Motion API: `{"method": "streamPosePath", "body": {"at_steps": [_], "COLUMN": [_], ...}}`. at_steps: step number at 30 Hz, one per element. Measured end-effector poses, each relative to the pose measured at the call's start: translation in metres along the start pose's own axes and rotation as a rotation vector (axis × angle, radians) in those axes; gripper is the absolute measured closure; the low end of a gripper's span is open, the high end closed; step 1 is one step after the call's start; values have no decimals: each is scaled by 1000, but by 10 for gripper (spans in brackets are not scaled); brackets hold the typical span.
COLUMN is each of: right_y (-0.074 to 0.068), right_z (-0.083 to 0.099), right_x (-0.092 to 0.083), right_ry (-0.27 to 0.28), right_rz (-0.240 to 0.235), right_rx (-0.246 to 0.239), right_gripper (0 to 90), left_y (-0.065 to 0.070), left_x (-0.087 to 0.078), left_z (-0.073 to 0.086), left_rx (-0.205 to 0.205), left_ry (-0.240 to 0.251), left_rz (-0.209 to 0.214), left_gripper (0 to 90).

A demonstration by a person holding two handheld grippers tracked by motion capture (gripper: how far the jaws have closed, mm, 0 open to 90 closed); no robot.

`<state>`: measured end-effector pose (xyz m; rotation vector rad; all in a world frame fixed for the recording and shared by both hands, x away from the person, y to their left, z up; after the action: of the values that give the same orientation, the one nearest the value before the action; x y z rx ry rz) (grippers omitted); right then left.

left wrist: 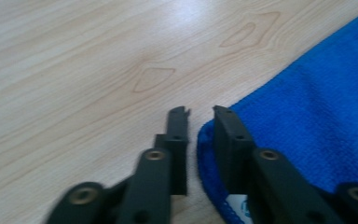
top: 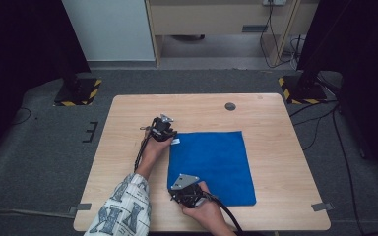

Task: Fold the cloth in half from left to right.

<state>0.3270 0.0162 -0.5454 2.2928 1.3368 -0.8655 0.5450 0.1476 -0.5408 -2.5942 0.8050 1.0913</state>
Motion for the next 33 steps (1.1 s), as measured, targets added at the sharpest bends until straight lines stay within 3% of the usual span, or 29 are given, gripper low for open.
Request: {"method": "streamPosePath", "body": {"at_steps": [3, 12, 19, 22, 29, 33], "right_y": [0, -3, -8, -11, -18, -16], "right_z": [0, -9, -21, -25, -29, -32], "right_x": [-2, -12, -22, -24, -23, -24], "right_ry": [1, 34, 70, 82, 99, 109], "right_rz": [4, 24, 40, 45, 58, 57], "right_rx": [0, 1, 0, -1, 23, 27], "right_gripper": [875, 877, 878, 879, 880, 880], "left_y": [1, -2, -10, -13, -21, -24], "left_x": [-3, -29, -43, -49, -50, -48], "left_z": [-2, -18, -25, -28, -27, -28], "left_rx": [-3, -15, -36, -23, -47, -34], "left_ry": [6, 89, 95, 97, 105, 89], "left_rz": [11, 30, 30, 41, 45, 56], "left_gripper": [878, 890, 891, 891, 891, 892]}}
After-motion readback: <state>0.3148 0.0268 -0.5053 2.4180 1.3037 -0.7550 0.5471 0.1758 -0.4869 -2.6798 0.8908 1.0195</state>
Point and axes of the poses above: each handheld gripper's, and its own axes: x roughly forward along the jaws, z roughly out of its underside, y roughly to its right, the point moved 2 cm from there along x, roughly forward along the jaws, and after that the axes turned 1 degree about -x, right-handed, at the moved point
